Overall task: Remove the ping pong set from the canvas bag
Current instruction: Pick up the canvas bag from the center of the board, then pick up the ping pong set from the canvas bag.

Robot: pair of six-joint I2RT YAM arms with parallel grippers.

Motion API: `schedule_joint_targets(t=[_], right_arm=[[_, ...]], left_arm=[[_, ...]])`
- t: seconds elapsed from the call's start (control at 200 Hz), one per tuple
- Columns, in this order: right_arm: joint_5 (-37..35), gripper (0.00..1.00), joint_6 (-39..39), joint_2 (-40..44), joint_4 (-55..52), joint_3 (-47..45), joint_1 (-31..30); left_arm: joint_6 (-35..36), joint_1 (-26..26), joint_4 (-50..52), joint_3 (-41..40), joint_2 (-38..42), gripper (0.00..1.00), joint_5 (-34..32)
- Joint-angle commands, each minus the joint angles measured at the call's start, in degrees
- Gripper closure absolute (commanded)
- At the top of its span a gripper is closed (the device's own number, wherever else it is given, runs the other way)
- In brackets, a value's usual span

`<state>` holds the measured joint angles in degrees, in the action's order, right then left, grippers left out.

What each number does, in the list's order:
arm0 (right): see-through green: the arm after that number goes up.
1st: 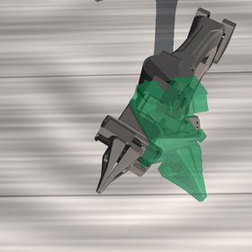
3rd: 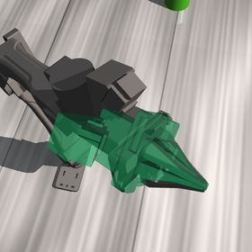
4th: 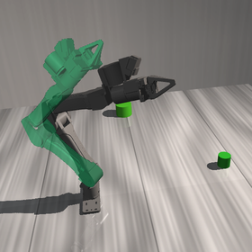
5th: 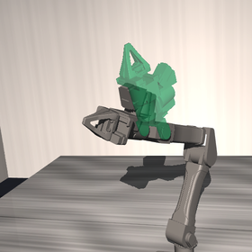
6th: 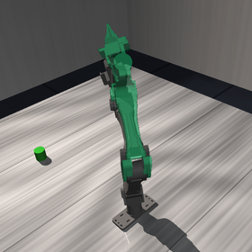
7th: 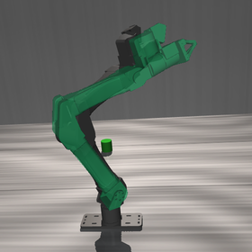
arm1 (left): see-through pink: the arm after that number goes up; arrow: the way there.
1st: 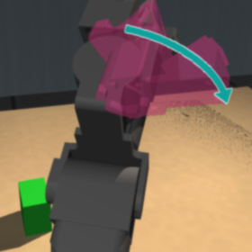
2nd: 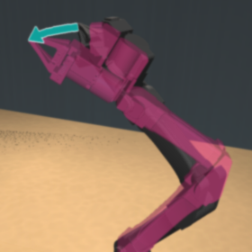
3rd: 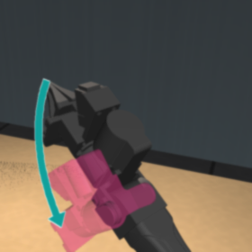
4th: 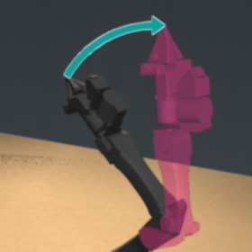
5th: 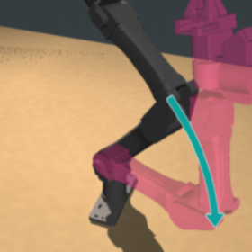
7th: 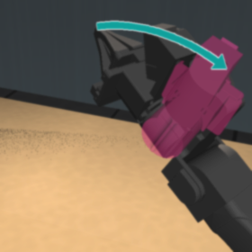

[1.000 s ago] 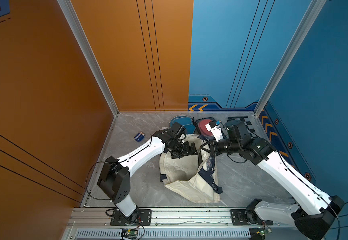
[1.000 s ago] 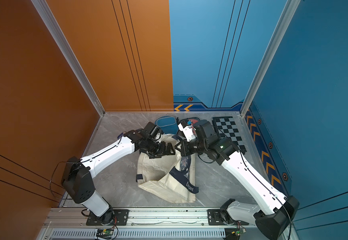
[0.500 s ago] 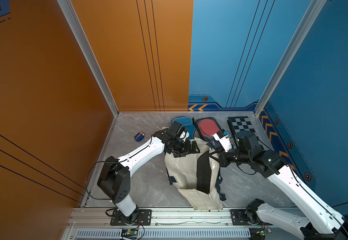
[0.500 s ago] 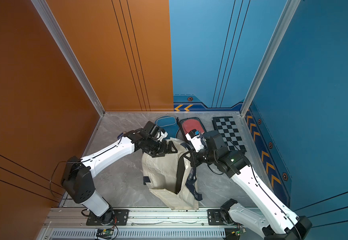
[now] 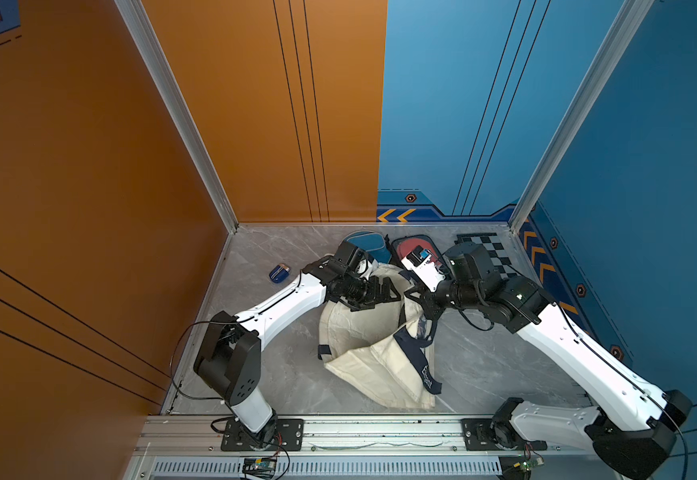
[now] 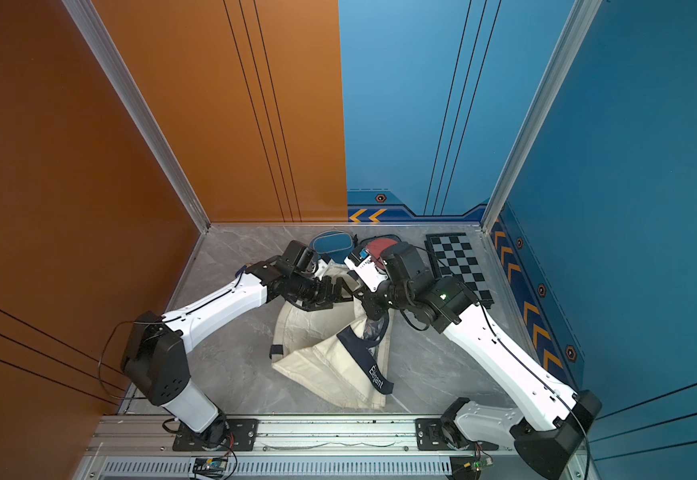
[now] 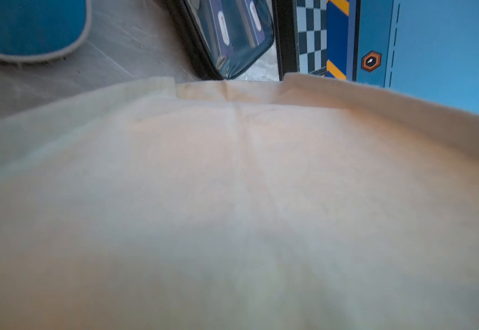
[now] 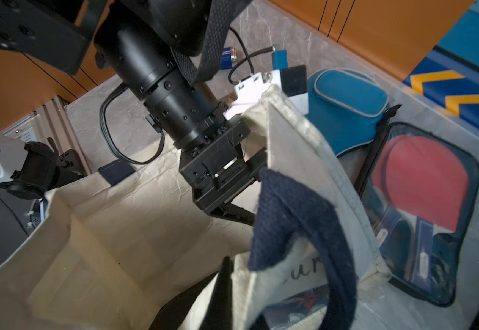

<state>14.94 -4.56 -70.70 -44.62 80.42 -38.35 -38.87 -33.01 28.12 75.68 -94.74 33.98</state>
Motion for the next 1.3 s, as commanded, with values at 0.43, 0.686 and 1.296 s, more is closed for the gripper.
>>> schedule_joint_targets(t=[0.43, 0.686, 1.296], right_arm=[[8.8, 1.0, -7.5, -2.8, -4.7, 11.3, 7.7], [7.7, 1.0, -10.2, -6.7, -11.9, 11.9, 4.3], [-3.0, 1.0, -4.9, -13.1, -20.6, 22.1, 5.1]], left_arm=[[-0.4, 3.2, -2.2, 5.3, -5.3, 0.01, 1.1], [-3.3, 3.7, -10.5, 3.0, -5.6, 0.01, 4.8], [-0.8, 3.0, -17.7, -1.8, -3.9, 0.02, 6.5]])
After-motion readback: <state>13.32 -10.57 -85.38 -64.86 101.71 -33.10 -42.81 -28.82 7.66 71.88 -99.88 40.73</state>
